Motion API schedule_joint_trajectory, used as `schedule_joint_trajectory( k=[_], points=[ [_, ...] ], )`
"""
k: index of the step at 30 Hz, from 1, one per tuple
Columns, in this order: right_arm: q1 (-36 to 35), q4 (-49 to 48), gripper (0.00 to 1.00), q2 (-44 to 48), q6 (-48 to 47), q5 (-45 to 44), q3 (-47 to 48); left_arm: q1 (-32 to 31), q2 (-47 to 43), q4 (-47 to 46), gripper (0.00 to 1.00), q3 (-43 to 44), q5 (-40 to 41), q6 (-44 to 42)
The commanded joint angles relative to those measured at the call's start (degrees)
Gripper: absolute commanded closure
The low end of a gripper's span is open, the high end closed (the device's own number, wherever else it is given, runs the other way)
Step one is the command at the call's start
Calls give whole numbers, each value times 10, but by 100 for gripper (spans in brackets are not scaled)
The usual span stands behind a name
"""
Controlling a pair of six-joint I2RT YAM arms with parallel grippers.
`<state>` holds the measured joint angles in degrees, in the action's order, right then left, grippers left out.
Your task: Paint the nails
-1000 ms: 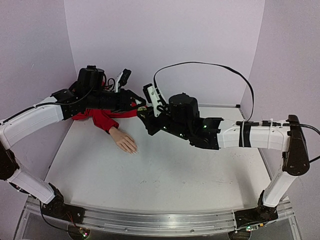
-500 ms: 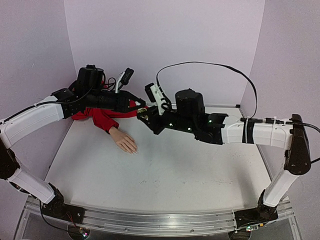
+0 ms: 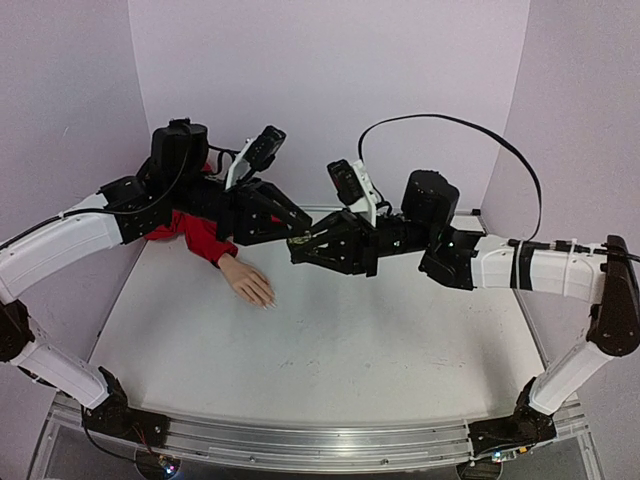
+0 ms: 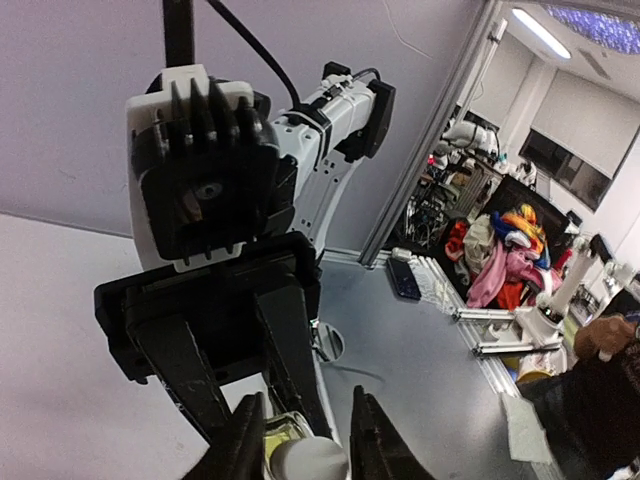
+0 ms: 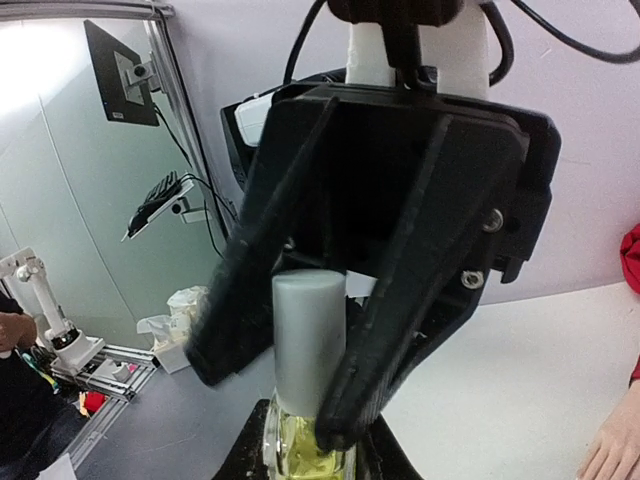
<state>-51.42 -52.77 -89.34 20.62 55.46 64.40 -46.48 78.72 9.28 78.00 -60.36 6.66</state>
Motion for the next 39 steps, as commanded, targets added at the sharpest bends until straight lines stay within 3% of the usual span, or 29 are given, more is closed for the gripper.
schedule_joint_trajectory(
  k=[1, 5, 8, 11, 14, 20, 24, 33, 39],
  points=[
    [4, -44, 100, 48, -82, -74, -7, 6, -34, 7, 45, 4, 30, 29],
    [4, 81, 100, 44, -144, -239, 4, 19, -60, 13, 17, -12, 134, 52],
    [3, 108, 100, 32, -144, -313, 9, 35, -60, 36, 10, -7, 214, 101],
    [-7, 112, 100, 18, -142, -361, 18, 56, -54, 49, 9, -5, 274, 176],
    [-25, 117, 100, 6, -149, -429, 29, 66, -43, 56, 16, -6, 308, 250],
    [-53, 123, 100, -19, -154, -523, 53, 65, -10, 54, 37, 6, 266, 278],
    [-67, 126, 100, -32, -162, -539, 67, 58, 0, 49, 45, 8, 268, 277],
    [-83, 126, 100, -44, -163, -555, 80, 37, 20, 48, 86, 15, 266, 253],
    [-81, 109, 100, -33, -155, -524, 80, 21, 36, 46, 100, 28, 196, 190]
  ],
)
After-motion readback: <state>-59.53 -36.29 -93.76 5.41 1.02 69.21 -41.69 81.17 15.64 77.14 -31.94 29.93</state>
